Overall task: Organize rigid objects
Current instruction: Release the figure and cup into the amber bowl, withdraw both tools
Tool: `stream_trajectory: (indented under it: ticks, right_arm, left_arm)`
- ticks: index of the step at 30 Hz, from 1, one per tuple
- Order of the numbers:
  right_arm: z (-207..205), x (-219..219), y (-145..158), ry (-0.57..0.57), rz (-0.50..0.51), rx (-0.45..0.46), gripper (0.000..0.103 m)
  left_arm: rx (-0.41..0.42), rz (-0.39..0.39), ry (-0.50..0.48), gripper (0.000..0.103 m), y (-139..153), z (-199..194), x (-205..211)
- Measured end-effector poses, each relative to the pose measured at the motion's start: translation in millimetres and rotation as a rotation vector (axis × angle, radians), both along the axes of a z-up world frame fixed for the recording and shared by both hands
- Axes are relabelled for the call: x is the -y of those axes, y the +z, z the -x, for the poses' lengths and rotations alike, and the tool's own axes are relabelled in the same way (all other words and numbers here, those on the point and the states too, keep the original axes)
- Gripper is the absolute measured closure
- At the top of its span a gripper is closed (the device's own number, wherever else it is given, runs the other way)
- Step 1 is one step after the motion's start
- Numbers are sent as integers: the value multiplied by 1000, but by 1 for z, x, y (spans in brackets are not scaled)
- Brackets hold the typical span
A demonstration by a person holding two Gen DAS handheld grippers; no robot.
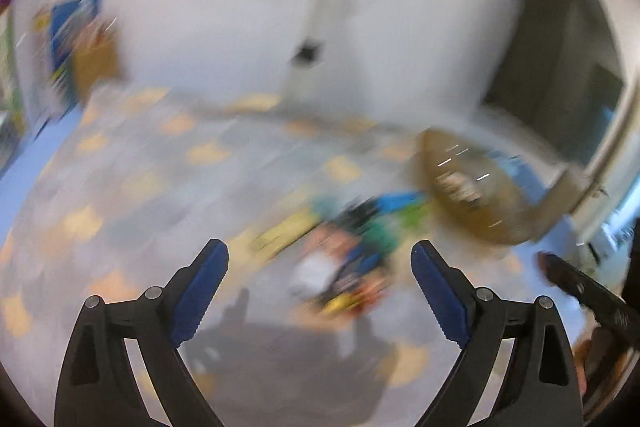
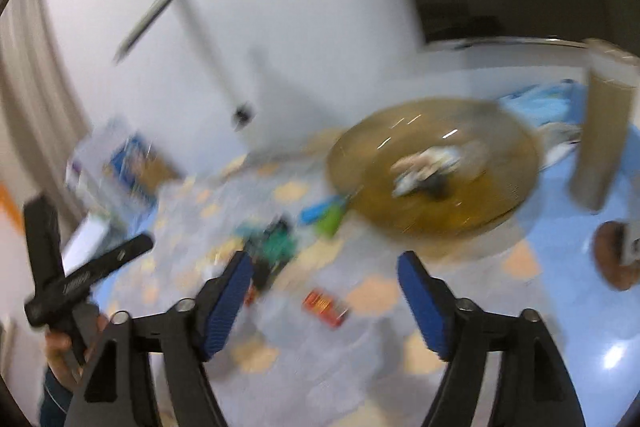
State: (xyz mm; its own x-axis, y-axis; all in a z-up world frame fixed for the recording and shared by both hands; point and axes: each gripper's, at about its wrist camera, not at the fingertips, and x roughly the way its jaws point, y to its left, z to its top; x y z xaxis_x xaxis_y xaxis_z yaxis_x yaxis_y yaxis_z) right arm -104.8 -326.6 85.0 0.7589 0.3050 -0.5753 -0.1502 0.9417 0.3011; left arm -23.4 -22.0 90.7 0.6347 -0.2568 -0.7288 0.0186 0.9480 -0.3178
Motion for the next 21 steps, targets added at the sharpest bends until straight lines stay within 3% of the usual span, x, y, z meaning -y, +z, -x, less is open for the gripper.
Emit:
stream_trajectory:
  ticks: [4,6,8,14,21]
  right_arm:
    - [-9,-47,-52,39,145,-63,25]
    - [-15,-54,-68,40,156,-96,25]
    - [-18,-55,-77,39,157,-124,25]
    - [-27,-53,-89,10,181,-176,25]
    - [-28,-68,-93,7,289,-163,25]
  left_arm:
    - [-90,-36,46,11,-49,5,-20]
    - [-96,-25,56,11,-61,9,-25]
    - [-94,-2,56,11,-60,11,-29]
    - [-91,-45,5,11,-62,12,-16]
    - [-126,-35,-9,11,-65,8,-19]
